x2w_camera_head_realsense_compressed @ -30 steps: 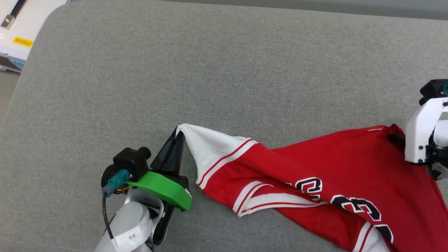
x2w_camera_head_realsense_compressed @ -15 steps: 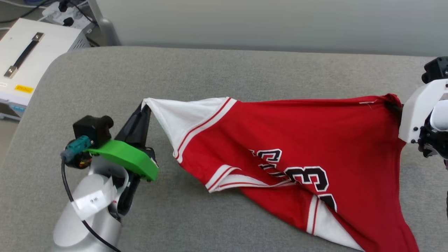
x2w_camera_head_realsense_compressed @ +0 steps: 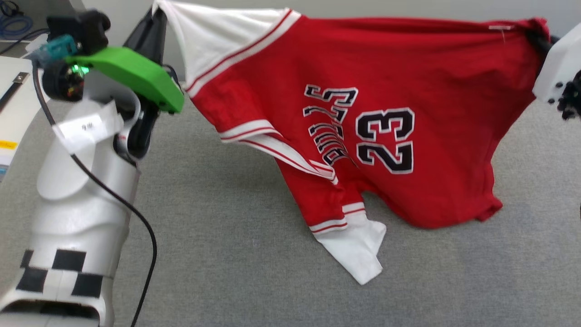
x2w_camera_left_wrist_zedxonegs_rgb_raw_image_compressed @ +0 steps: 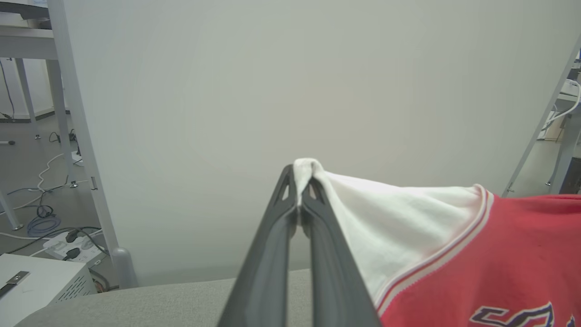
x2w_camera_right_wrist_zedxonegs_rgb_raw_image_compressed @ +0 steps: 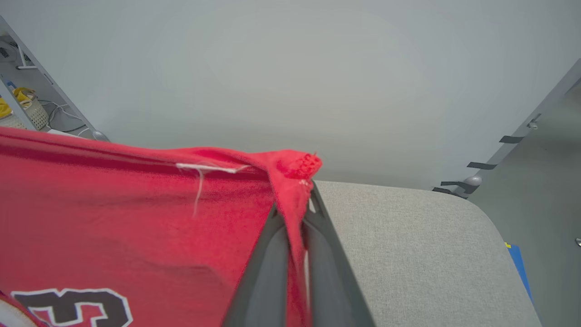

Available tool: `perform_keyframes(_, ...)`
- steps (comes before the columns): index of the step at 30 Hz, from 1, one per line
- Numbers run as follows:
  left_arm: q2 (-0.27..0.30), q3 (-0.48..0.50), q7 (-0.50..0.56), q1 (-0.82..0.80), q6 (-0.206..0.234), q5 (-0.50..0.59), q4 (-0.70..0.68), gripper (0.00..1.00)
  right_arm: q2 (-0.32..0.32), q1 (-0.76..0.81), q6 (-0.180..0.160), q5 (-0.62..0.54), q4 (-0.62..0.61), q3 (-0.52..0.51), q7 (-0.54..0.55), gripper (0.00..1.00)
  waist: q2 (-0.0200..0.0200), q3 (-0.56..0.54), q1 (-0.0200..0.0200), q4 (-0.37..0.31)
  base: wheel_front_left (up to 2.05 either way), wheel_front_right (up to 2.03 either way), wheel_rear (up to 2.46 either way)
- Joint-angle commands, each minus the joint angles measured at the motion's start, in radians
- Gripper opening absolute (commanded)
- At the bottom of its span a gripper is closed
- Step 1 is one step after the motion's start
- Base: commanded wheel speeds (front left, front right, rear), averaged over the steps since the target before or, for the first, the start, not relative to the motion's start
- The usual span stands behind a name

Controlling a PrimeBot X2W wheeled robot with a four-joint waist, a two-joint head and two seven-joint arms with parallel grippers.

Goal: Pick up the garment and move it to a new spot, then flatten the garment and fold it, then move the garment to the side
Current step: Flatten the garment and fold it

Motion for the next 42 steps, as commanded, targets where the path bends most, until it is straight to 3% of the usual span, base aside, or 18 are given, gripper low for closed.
perform_keyframes(1,0.010,-0.002,0.001,-0.059,-0.005,0.014,0.026,0.00,-0.001,-0.037,-0.001,-0.017,0.010,-0.006,-0.023,0.00,0.0000,0.038,0.0000,-0.005,0.00,0.00,0.00)
perform_keyframes(17,0.026,-0.028,-0.087,-0.676,0.032,0.109,0.315,0.00,0.010,-0.507,-0.001,-0.135,0.126,-0.055,-0.310,0.00,0.0000,0.348,0.0000,-0.009,0.00,0.00,0.00)
perform_keyframes(27,0.006,-0.030,-0.131,-0.799,0.032,0.101,0.465,0.00,0.064,-0.653,-0.001,-0.144,0.284,-0.008,-0.414,0.00,0.0000,0.445,0.0000,0.009,0.00,0.00,0.00)
perform_keyframes(42,-0.032,-0.018,-0.164,-0.754,-0.002,0.022,0.608,0.00,0.110,-0.660,-0.001,-0.056,0.421,0.145,-0.456,0.00,0.0000,0.539,0.0000,0.003,0.00,0.00,0.00)
